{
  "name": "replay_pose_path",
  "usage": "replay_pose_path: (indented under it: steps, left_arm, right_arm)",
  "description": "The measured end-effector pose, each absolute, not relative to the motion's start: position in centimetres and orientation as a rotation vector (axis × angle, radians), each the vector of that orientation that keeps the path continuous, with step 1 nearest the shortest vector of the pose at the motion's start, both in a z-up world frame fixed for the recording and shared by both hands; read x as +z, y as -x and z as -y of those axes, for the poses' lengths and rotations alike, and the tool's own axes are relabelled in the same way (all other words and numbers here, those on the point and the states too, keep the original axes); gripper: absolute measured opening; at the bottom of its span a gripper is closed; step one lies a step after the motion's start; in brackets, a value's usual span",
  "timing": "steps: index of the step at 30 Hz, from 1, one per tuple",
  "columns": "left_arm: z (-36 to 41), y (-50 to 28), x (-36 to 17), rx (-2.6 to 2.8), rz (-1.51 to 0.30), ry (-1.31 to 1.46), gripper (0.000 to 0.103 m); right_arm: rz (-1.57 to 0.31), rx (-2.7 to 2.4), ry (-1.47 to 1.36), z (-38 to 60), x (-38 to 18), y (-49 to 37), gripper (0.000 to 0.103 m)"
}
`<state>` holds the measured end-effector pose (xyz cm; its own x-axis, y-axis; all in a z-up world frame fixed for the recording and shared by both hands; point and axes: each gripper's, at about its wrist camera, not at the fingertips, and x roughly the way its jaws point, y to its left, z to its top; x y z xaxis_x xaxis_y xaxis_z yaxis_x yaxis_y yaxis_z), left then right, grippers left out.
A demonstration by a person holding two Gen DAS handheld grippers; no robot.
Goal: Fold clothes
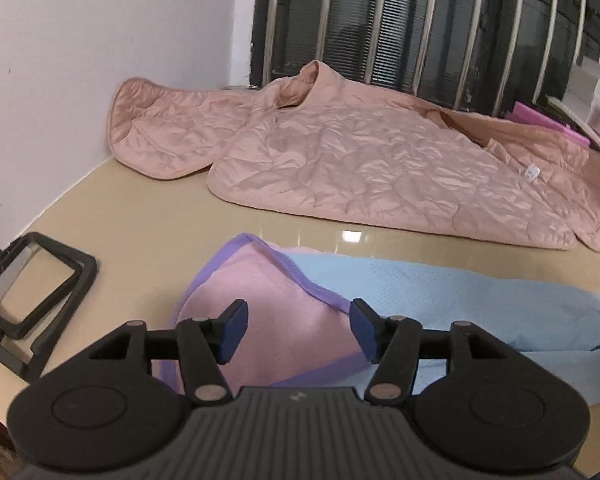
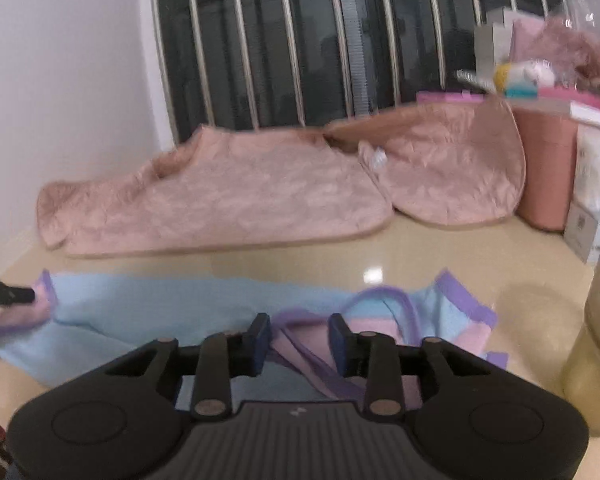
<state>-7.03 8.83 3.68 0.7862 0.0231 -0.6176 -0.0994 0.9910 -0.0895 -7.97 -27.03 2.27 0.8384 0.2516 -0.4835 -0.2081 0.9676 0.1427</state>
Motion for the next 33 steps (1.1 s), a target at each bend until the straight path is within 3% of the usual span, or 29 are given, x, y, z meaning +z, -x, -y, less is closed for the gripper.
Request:
replay_pose_path:
  steps: [7,8,12,21,25,29,33]
  left_arm:
    - [-7.5,6.6,3.6,-0.013,-0.637,0.124,0.062]
    - [-7.1,6.5,3.6,-0.033,-0.633,0.12,0.063]
    - [-5.1,6.5,3.6,-0.102,-0.624,0.097,0.065]
    - [-3.6,6.3,3.1,-0.151,-0.629,0.092,0.066]
    - [-3.8,6.7,3.3,-0.144,-0.622,0.085,0.066]
    - [-4.3,7.1,3.5,-0.129,-0.615,0.1,0.066]
    - [-4.7,7.7,4.0,-0.125,-0.597,0.111,0.066]
  right_arm:
    - [-0.541,0.291,0.044,24.1,1.2,9.0,0.029]
    - [-0.515,0.271,0.014,24.7,1.7,9.5,0.031]
    - [-0.381,0.061,-0.066,27.8,2.8,11.8,0.054]
    - [-0.436,-0.196,-0.186,31.6,0.2,11.4,0.052]
    - [-0.441,-0.177,-0.123,30.5,-0.6,11.1,0.038]
    - [-0.424,-0.13,-0.056,29.6,-0.9,11.2,0.014]
    - [-0.436,-0.099,-0.076,30.0,0.2,10.9,0.007]
